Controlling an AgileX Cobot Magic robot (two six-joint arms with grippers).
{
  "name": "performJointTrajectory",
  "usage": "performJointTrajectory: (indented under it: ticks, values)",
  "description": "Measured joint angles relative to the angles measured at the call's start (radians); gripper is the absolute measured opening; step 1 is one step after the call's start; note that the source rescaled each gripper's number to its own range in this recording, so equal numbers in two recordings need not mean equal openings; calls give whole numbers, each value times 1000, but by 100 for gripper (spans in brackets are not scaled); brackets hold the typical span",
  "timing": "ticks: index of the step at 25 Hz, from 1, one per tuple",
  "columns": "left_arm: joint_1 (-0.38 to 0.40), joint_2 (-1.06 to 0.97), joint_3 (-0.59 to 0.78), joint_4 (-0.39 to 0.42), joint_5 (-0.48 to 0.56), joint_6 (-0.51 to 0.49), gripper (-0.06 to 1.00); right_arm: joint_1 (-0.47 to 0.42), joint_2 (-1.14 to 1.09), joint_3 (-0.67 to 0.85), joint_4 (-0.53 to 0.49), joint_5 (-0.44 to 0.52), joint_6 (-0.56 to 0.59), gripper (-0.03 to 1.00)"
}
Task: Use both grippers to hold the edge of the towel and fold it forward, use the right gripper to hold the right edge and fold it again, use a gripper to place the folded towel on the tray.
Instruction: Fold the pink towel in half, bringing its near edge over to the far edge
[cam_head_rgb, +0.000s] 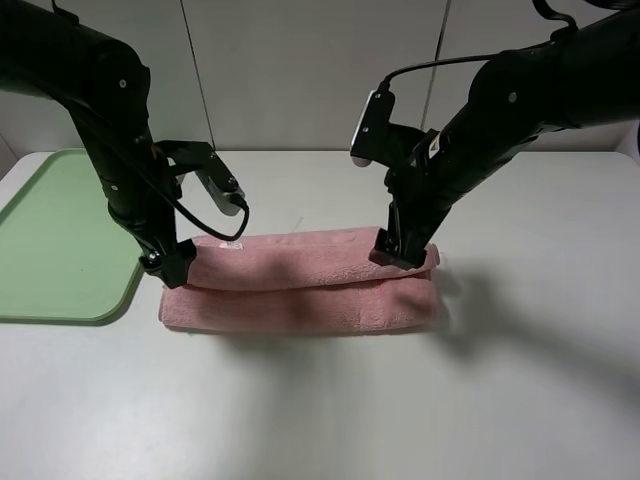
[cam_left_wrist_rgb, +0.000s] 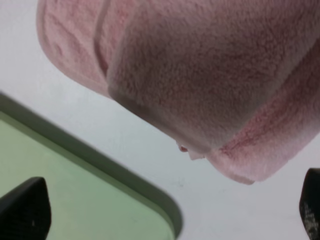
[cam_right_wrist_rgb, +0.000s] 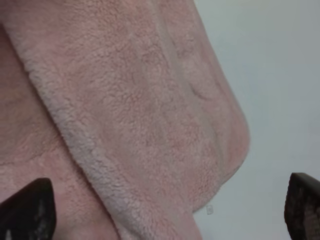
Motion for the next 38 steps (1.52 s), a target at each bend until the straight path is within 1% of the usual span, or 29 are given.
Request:
performJointTrajectory:
  ticks: [5, 9, 13, 15, 18, 23, 30, 38]
  values:
    - [0, -22, 0, 8, 51, -37, 100, 0, 0, 0, 0, 1, 9, 100]
    - [0, -78, 0, 15, 86, -124, 100, 0, 0, 0, 0, 2, 13, 100]
    - [0, -194, 0, 25, 125, -213, 100, 0, 0, 0, 0, 3, 13, 100]
    - [0, -264, 0, 25, 150, -237, 100, 0, 0, 0, 0, 3, 13, 100]
    - [0, -386, 9, 25, 174, -253, 100, 0, 0, 0, 0, 3, 13, 100]
    - [0, -633, 78, 25, 184, -273, 100, 1, 0, 0, -1, 3, 13, 100]
    - [0, -992, 250, 25, 196, -314, 100, 2, 0, 0, -1, 3, 14, 100]
    - [0, -1405, 426, 25, 266, -328, 100, 2, 0, 0, -1, 3, 16, 100]
